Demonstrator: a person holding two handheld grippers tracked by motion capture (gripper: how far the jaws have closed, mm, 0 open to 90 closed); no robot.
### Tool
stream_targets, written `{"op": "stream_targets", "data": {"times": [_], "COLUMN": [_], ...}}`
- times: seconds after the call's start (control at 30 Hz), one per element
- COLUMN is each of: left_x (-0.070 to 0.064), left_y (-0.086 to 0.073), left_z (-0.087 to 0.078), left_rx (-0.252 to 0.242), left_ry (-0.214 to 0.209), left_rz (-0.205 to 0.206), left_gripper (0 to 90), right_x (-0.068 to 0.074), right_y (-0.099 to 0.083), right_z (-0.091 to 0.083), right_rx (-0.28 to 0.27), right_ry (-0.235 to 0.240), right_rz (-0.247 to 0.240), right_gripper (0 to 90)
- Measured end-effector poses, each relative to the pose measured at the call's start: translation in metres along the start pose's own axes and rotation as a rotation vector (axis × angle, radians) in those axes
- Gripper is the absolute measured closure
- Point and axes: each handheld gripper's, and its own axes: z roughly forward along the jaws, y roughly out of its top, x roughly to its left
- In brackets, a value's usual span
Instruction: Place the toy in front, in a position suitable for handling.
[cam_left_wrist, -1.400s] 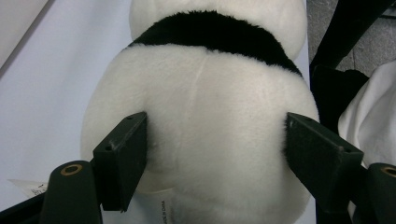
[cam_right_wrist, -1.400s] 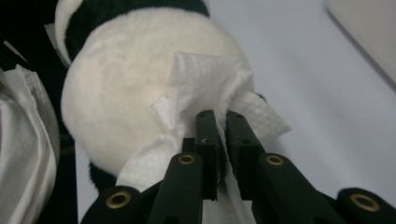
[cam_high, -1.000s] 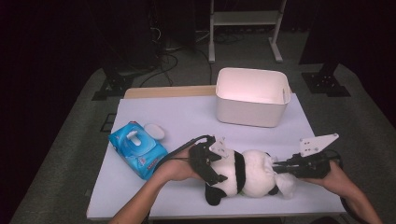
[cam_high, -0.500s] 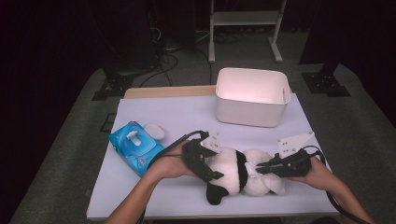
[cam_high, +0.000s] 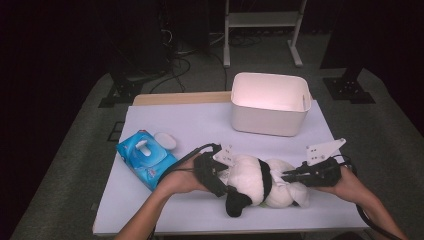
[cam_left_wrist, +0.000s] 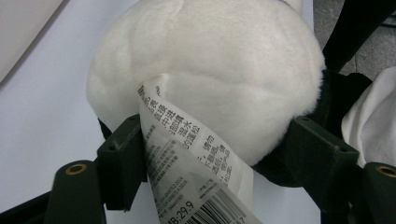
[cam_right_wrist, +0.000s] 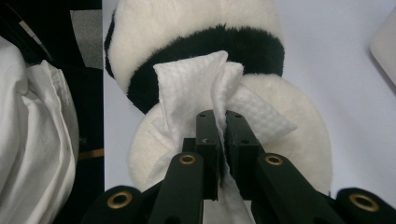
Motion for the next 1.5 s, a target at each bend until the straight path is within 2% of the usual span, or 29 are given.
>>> {"op": "stream_targets", "data": {"times": [0.13,0.33,0.43,0.57,0.67,0.8,1.07,1.1,1.17,1.27,1.5], "left_x": [-0.003,-0.007,-0.009,-0.007,-0.006,-0.005,-0.005,-0.006,-0.007,-0.006,-0.007], "left_y": [0.006,0.022,0.033,0.038,0.039,0.035,0.036,0.037,0.038,0.036,0.037], "left_z": [0.016,0.031,0.041,0.046,0.047,0.040,0.023,0.025,0.031,0.037,0.040], "left_rx": [0.024,0.012,0.007,-0.006,0.004,-0.017,-0.077,-0.062,-0.032,-0.042,-0.050], "left_ry": [-0.020,-0.009,0.001,-0.005,-0.008,-0.018,-0.007,-0.006,-0.008,-0.020,-0.014], "left_rz": [0.020,0.051,0.075,0.069,0.073,0.066,0.078,0.086,0.094,0.079,0.073], "left_gripper": [26.4,26.4,26.4,26.3,26.3,26.3,26.4,26.4,26.4,26.6,27.7], "right_x": [-0.001,0.001,0.002,0.003,0.002,0.003,0.014,0.015,0.019,0.025,0.036], "right_y": [-0.002,-0.001,0.004,0.013,0.016,0.014,0.002,0.003,0.007,0.015,0.039], "right_z": [-0.006,-0.012,-0.007,-0.002,0.001,0.000,-0.009,-0.009,-0.006,0.002,0.026], "right_rx": [0.007,-0.006,-0.003,-0.015,-0.035,-0.038,0.007,0.006,0.010,0.020,0.006], "right_ry": [-0.016,-0.036,-0.030,-0.017,0.001,0.008,-0.022,-0.022,-0.024,-0.025,0.027], "right_rz": [0.008,0.004,-0.021,-0.040,-0.034,-0.032,-0.026,-0.031,-0.053,-0.099,-0.159], "right_gripper": [84.3,84.3,84.3,84.3,84.2,84.3,84.2,84.2,84.2,84.2,84.2]}}
